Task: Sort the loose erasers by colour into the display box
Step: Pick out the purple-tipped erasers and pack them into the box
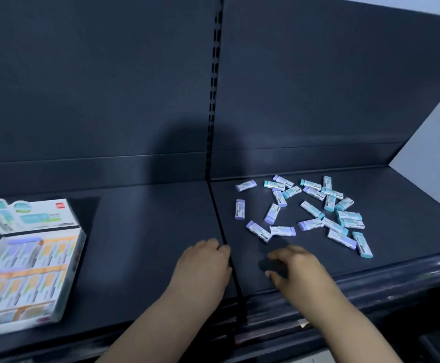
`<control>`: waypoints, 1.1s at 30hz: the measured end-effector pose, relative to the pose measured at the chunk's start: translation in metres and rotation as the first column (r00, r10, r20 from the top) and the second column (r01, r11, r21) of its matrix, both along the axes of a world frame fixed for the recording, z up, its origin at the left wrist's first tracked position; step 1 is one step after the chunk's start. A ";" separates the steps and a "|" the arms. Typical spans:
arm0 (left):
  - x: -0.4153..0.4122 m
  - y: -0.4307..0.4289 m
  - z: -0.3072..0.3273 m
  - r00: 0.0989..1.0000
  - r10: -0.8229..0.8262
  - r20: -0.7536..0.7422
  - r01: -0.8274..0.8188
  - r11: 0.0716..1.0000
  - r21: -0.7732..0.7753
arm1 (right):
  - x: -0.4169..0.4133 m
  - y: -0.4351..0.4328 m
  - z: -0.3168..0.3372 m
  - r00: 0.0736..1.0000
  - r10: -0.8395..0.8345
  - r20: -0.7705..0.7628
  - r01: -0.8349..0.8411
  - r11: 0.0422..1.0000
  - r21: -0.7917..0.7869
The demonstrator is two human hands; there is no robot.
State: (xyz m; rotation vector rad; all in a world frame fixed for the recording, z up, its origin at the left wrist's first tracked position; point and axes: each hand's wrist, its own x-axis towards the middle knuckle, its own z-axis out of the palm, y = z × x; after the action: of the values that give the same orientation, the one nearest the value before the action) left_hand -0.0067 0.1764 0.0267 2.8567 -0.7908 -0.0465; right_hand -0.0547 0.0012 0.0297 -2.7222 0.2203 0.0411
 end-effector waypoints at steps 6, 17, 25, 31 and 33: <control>0.018 -0.029 -0.009 0.998 0.008 -0.059 -0.009 1.000 -0.003 | 0.011 -0.029 -0.010 0.999 -0.041 0.029 0.040 0.998 0.050; 0.035 -0.118 -0.007 0.989 0.117 0.089 -0.122 0.991 0.051 | 0.064 -0.117 -0.013 0.978 0.208 0.036 -0.207 0.978 -0.033; 0.031 -0.167 -0.008 0.977 0.151 0.149 -0.172 0.975 0.142 | 0.076 -0.145 -0.028 0.909 0.406 0.095 -0.404 0.914 -0.048; 0.016 -0.174 -0.028 0.982 0.152 0.109 -0.167 0.976 0.140 | 0.087 -0.157 -0.030 0.884 0.415 0.216 -0.437 0.897 0.066; 0.010 -0.172 -0.034 0.981 0.164 0.106 -0.179 0.973 0.148 | 0.091 -0.156 -0.029 0.881 0.406 0.245 -0.439 0.893 0.100</control>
State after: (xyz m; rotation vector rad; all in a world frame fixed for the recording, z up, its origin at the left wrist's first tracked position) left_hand 0.0035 0.0046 -0.0068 3.0856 -0.5764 0.0502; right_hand 0.0359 -0.1544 0.0009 -2.5423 -0.4300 -0.1125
